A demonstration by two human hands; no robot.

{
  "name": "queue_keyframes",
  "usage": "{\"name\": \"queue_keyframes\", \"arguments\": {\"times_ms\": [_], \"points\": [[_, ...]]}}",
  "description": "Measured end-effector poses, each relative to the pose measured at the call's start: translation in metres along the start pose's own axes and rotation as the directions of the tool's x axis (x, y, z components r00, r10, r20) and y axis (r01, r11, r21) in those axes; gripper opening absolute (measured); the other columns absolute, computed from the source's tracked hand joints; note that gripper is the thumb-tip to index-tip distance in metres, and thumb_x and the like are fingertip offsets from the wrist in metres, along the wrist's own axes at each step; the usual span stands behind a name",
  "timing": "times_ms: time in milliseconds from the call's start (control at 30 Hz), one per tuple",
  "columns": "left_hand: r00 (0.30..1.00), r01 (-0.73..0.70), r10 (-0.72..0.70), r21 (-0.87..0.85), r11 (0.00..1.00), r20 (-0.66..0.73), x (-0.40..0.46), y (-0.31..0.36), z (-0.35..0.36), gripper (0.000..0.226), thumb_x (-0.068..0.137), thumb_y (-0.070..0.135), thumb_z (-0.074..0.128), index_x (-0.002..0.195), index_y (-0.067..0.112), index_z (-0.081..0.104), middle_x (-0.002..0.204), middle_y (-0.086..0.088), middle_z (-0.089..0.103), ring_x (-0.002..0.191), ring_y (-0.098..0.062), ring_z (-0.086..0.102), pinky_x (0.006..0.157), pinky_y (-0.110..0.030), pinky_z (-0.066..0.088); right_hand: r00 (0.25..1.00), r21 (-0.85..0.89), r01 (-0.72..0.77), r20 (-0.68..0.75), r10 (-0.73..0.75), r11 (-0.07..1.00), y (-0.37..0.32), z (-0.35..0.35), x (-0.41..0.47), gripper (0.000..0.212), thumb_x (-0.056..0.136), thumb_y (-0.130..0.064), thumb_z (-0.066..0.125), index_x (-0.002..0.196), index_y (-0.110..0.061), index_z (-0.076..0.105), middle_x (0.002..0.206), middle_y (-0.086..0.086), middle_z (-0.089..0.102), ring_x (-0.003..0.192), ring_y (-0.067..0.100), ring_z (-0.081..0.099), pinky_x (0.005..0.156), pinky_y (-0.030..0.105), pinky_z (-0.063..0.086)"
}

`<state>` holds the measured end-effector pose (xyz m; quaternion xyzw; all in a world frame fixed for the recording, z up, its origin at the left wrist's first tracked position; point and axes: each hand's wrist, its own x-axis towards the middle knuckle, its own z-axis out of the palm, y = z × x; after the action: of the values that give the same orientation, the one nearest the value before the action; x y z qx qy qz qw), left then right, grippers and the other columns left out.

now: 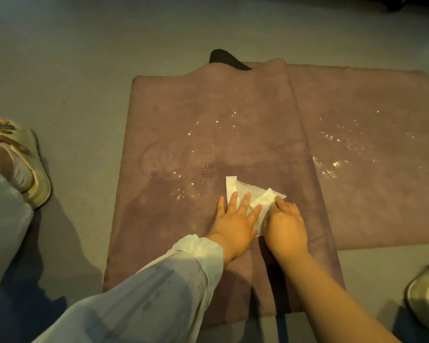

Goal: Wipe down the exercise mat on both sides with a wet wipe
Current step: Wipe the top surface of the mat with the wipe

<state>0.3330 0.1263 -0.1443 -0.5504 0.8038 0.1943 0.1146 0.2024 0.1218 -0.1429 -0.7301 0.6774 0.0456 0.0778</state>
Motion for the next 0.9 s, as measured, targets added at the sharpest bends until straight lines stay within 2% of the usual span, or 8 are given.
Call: {"name": "queue_keyframes", "arguments": {"times_ms": [133, 233, 367, 533, 633, 733, 833, 900], "points": [[0.999, 0.037, -0.038, 0.096, 0.995, 0.005, 0.001, 0.003, 0.009, 0.066, 0.101, 0.046, 0.022, 0.149, 0.015, -0.01, 0.156, -0.012, -0.018, 0.142, -0.032, -0.018, 0.115, -0.043, -0.009, 0.993, -0.177, -0.114, -0.021, 0.112, 0.978, 0.003, 0.003, -0.008, 0.055, 0.097, -0.035, 0.031, 0.144, -0.007, 0.034, 0.155, 0.01, 0.022, 0.144, 0.024, 0.014, 0.114, 0.047, -0.004], [0.995, 0.097, -0.095, 0.083, 0.992, -0.026, -0.005, -0.005, 0.01, 0.069, 0.101, 0.043, 0.021, 0.147, 0.004, -0.012, 0.155, -0.013, -0.018, 0.143, -0.026, -0.016, 0.116, -0.036, -0.008, 0.991, -0.087, -0.134, -0.016, 0.133, 0.987, -0.008, 0.004, -0.006, 0.058, 0.098, -0.036, 0.03, 0.147, -0.006, 0.023, 0.156, 0.011, 0.018, 0.144, 0.027, 0.013, 0.115, 0.047, 0.001], [0.978, 0.197, -0.186, 0.131, 0.971, -0.095, -0.022, -0.031, 0.015, 0.07, 0.101, 0.047, 0.016, 0.146, 0.004, -0.015, 0.155, -0.012, -0.021, 0.143, -0.025, -0.018, 0.115, -0.035, -0.009, 1.0, -0.002, 0.009, 0.016, -0.009, 1.0, -0.026, 0.01, -0.007, 0.062, 0.099, -0.042, 0.028, 0.151, -0.017, 0.005, 0.158, 0.01, 0.011, 0.145, 0.027, 0.007, 0.116, 0.046, 0.001], [0.938, 0.3, -0.311, -0.092, 0.95, -0.156, -0.043, -0.076, 0.019, 0.072, 0.099, 0.05, 0.02, 0.148, 0.009, -0.012, 0.156, -0.008, -0.018, 0.144, -0.02, -0.013, 0.115, -0.032, -0.008, 0.994, -0.007, 0.047, 0.102, -0.046, 0.999, -0.046, 0.024, -0.011, 0.06, 0.099, -0.05, 0.015, 0.151, -0.026, -0.003, 0.159, 0.011, -0.002, 0.146, 0.027, -0.006, 0.114, 0.05, -0.006], [0.886, 0.423, -0.45, -0.205, 0.883, -0.111, -0.055, -0.098, 0.024, 0.07, 0.098, 0.051, 0.017, 0.149, 0.009, -0.006, 0.158, -0.006, -0.011, 0.145, -0.015, -0.006, 0.117, -0.041, -0.001, 0.994, -0.013, 0.04, 0.107, -0.038, 0.999, -0.048, 0.031, -0.015, 0.06, 0.098, -0.052, 0.012, 0.15, -0.028, -0.006, 0.159, 0.01, -0.006, 0.145, 0.026, -0.009, 0.114, 0.052, -0.006], [0.851, 0.491, -0.507, -0.133, 0.861, -0.135, -0.07, -0.119, 0.029, 0.069, 0.096, 0.055, 0.014, 0.151, 0.014, 0.003, 0.159, -0.002, -0.003, 0.145, -0.013, 0.0, 0.115, -0.048, 0.0, 0.994, -0.021, 0.041, 0.097, -0.039, 0.999, -0.044, 0.033, -0.016, 0.06, 0.096, -0.054, 0.007, 0.149, -0.031, -0.007, 0.159, 0.006, -0.007, 0.146, 0.023, -0.01, 0.113, 0.053, -0.006], [0.748, 0.58, -0.63, -0.256, 0.773, -0.209, -0.076, -0.132, 0.024, 0.059, 0.098, 0.049, 0.018, 0.141, 0.012, 0.034, 0.156, -0.006, 0.018, 0.144, -0.017, 0.015, 0.115, -0.047, 0.005, 0.996, -0.03, 0.043, 0.085, -0.041, 0.999, -0.042, 0.036, -0.019, 0.06, 0.094, -0.055, 0.005, 0.148, -0.033, -0.011, 0.159, 0.004, -0.008, 0.146, 0.021, -0.01, 0.112, 0.055, -0.007], [0.706, 0.553, -0.652, -0.36, 0.752, -0.278, -0.074, -0.134, 0.021, 0.05, 0.1, 0.041, 0.022, 0.129, 0.009, 0.047, 0.152, -0.01, 0.028, 0.141, -0.023, 0.023, 0.116, -0.044, 0.01, 0.996, -0.032, 0.04, 0.083, -0.038, 0.999, -0.042, 0.038, -0.02, 0.059, 0.092, -0.055, 0.001, 0.143, -0.032, -0.018, 0.159, 0.004, -0.01, 0.145, 0.02, -0.012, 0.112, 0.055, -0.008]]}}
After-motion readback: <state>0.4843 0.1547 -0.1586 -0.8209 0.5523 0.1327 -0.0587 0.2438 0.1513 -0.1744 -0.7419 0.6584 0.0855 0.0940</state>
